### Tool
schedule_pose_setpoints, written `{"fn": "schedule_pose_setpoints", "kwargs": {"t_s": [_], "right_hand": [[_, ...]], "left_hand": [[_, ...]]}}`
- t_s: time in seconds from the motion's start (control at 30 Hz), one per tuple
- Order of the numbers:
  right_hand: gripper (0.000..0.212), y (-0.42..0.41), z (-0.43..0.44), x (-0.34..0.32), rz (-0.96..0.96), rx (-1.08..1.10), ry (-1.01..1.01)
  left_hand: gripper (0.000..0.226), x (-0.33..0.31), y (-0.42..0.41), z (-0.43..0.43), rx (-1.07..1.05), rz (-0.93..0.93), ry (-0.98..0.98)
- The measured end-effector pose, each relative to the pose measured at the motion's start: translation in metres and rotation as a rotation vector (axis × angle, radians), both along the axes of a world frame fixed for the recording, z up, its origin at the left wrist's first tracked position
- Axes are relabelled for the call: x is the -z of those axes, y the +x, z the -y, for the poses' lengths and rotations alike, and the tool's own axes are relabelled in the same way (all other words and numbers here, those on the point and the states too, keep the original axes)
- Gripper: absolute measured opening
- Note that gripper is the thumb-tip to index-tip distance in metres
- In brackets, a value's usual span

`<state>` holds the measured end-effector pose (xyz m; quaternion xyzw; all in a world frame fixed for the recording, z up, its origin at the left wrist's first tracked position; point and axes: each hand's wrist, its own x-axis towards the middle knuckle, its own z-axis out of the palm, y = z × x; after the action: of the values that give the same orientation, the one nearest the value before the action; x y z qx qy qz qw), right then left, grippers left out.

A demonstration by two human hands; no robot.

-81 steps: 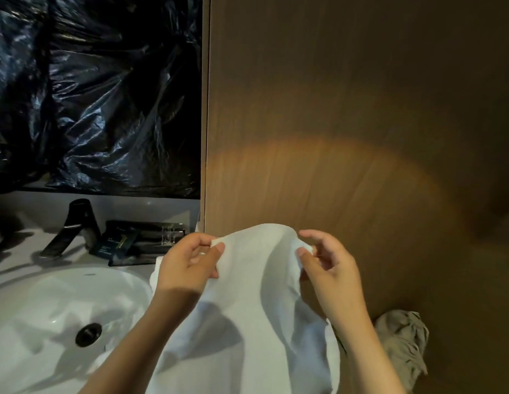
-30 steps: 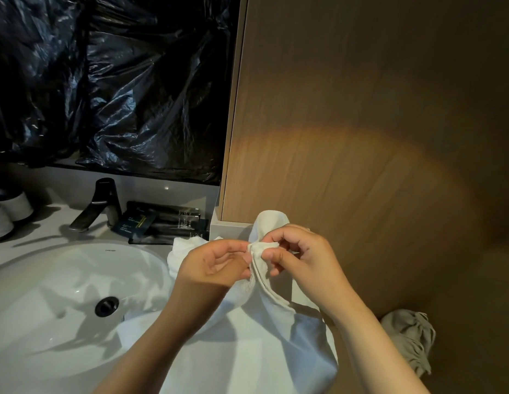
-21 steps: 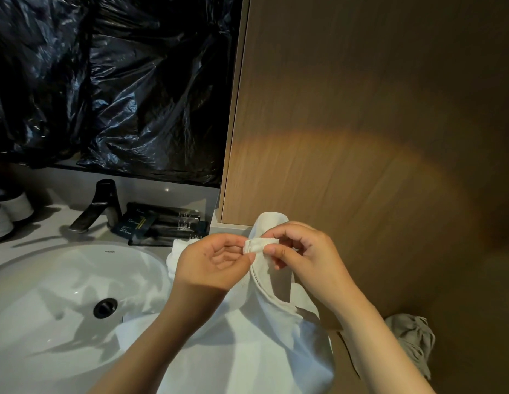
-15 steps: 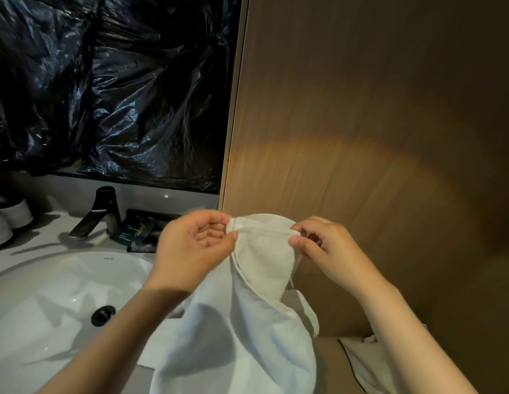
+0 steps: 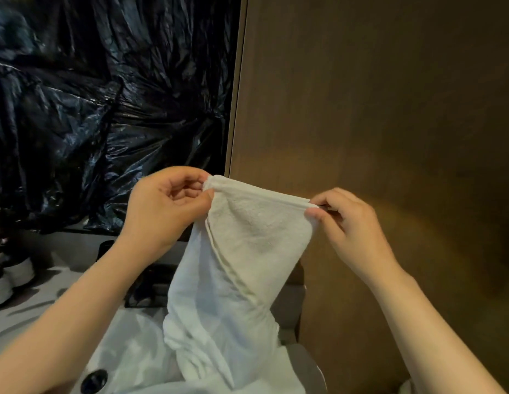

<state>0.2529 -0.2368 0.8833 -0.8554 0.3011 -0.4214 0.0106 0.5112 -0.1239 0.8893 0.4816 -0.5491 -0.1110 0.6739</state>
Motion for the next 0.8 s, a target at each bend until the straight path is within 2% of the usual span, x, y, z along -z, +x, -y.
{"fn": "schedule_pose_setpoints", "kwargs": {"t_s": [0.1, 0.3, 0.4, 0.5, 0.6, 0.8], "right_hand": [[0.002, 0.006, 0.001, -0.015, 0.142, -0.009, 0.008], [0.023, 0.012, -0.004, -0.027, 0.320, -0.006, 0.084], [0.030, 0.008, -0.005, -0.030, 0.320, -0.028, 0.154], [0.018, 0.002, -0.005, -0.034, 0.292, -0.090, 0.216], [0.015, -0.001, -0.004, -0.034, 0.237, -0.099, 0.199], [0.023, -0.003, -0.006, -0.032, 0.132, -0.048, 0.178]], "left_hand": [[0.019, -0.012, 0.004, 0.002, -0.014, 0.005, -0.034], [0.017, -0.019, 0.004, 0.003, -0.028, 0.007, -0.050], [0.017, -0.020, 0.005, 0.002, -0.034, 0.005, -0.042], [0.017, -0.021, 0.006, 0.001, -0.022, -0.019, -0.050], [0.017, -0.022, 0.003, 0.000, -0.016, 0.004, -0.065], [0.018, -0.023, -0.001, 0.001, 0.021, 0.010, -0.088]]}}
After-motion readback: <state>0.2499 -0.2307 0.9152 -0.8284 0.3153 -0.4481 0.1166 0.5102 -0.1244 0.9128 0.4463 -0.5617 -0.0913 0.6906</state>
